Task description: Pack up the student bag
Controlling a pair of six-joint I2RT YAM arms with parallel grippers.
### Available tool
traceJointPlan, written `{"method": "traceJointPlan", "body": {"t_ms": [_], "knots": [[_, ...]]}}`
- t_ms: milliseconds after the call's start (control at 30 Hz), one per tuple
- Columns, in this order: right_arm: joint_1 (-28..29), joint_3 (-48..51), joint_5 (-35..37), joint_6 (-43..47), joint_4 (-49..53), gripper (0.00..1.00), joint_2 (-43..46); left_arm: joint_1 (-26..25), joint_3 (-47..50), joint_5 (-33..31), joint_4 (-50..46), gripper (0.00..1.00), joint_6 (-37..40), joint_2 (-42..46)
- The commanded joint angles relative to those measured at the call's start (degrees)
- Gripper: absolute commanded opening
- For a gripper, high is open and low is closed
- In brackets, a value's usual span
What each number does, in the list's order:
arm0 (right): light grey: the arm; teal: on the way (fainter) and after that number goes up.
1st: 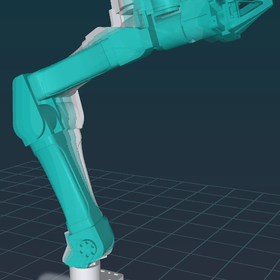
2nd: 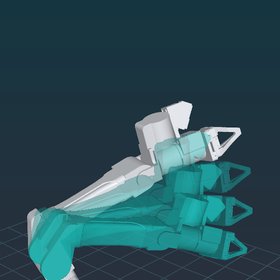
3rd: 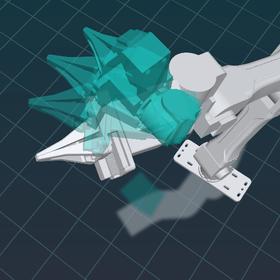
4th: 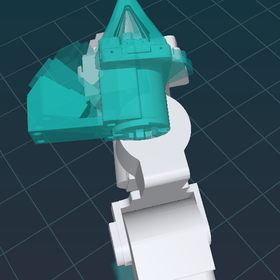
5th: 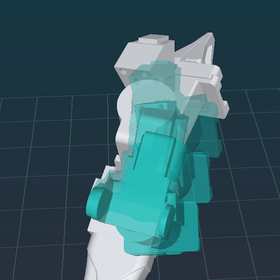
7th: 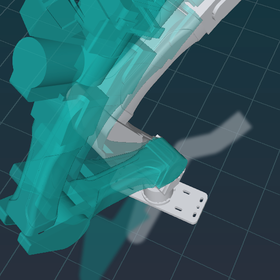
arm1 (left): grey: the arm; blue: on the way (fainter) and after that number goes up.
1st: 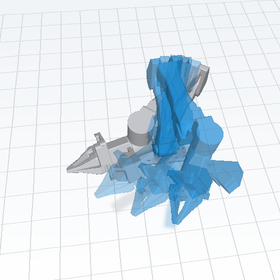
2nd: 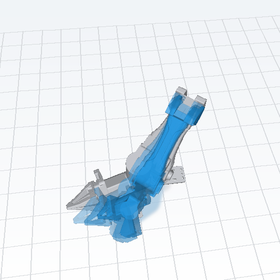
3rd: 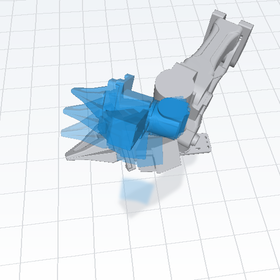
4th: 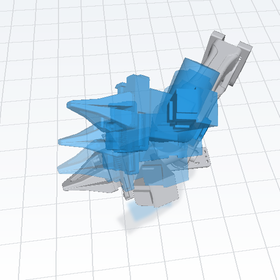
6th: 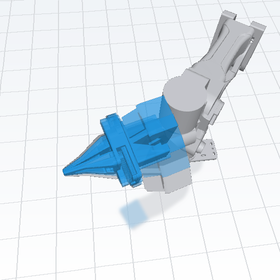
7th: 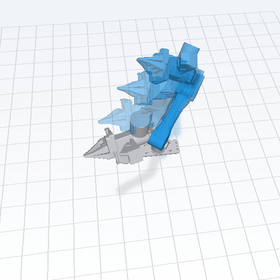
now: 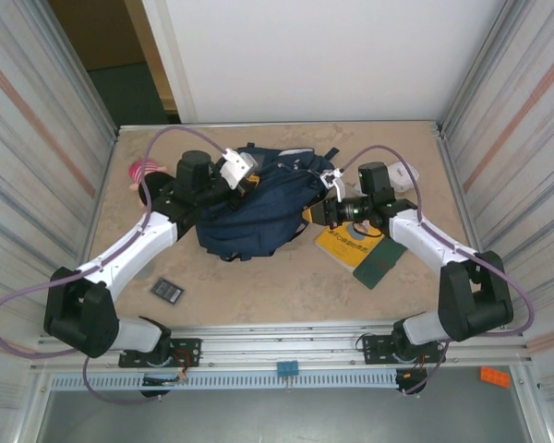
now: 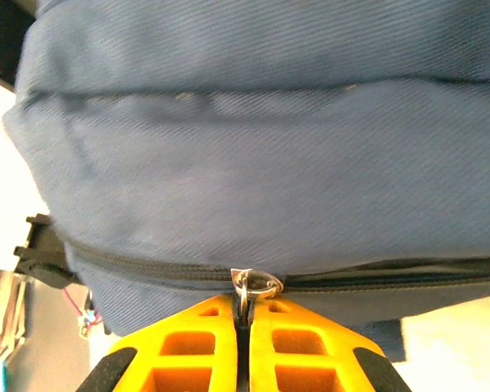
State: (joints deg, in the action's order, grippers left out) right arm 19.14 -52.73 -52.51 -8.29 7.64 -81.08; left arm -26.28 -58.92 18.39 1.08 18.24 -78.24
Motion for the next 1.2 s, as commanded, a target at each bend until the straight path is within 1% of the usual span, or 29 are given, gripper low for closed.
{"method": "traceJointPlan", "body": {"t_ms": [0, 100, 233, 333, 433, 533, 600, 700, 767, 833, 1000, 1100, 1167], "knots": [[2.13, -3.97, 2.93, 4.34, 10.34, 0.01, 3.16, -1.74, -2.49, -16.21, -0.34, 0.00, 1.27, 0.56], [3.92, -6.37, 4.41, 4.58, 14.97, 0.01, 3.56, -3.63, -4.18, -22.00, -1.48, 0.00, 1.71, -1.65], [4.96, -9.45, 8.20, 3.27, 21.60, 0.02, 3.59, -5.23, -6.16, -26.20, -1.64, 0.00, 1.33, -3.94], [5.85, -11.52, 10.41, 0.96, 23.74, 0.02, 3.40, -7.45, -7.42, -29.14, -1.03, 0.00, -0.70, -5.58], [7.37, -12.48, 10.92, -4.42, 22.16, 0.02, 2.68, -10.27, -8.24, -29.81, 0.22, 0.00, -4.36, -7.45], [7.26, -12.57, 10.51, -9.93, 19.59, 0.00, 2.18, -10.54, -9.72, -28.68, -0.21, 0.00, -12.16, -9.25], [6.68, -12.86, 12.61, -12.81, 19.67, 0.00, 2.48, -10.95, -11.58, -29.48, -1.57, 0.00, -15.17, -10.73], [6.75, -13.83, 15.61, -16.35, 21.54, 0.01, 2.21, -12.23, -14.65, -35.62, -3.78, 0.00, -17.78, -13.74], [7.98, -14.49, 16.38, -17.69, 22.37, 0.01, 1.63, -13.03, -16.67, -39.90, -5.12, 0.00, -20.23, -15.35], [9.73, -14.67, 17.21, -19.99, 21.81, 0.01, 1.04, -13.98, -18.43, -42.68, -5.60, 0.00, -21.91, -16.78], [13.71, -15.27, 17.46, -25.15, 18.95, 0.02, -0.68, -15.44, -21.80, -44.72, -5.87, 0.00, -24.57, -18.98], [15.65, -13.40, 16.19, -29.51, 13.58, 0.03, -1.36, -15.64, -23.08, -43.85, -5.88, 0.00, -25.74, -19.81], [15.85, -11.21, 14.57, -32.86, 8.69, 0.05, -1.28, -15.64, -22.39, -41.94, -4.49, 0.00, -23.91, -19.57]]}}
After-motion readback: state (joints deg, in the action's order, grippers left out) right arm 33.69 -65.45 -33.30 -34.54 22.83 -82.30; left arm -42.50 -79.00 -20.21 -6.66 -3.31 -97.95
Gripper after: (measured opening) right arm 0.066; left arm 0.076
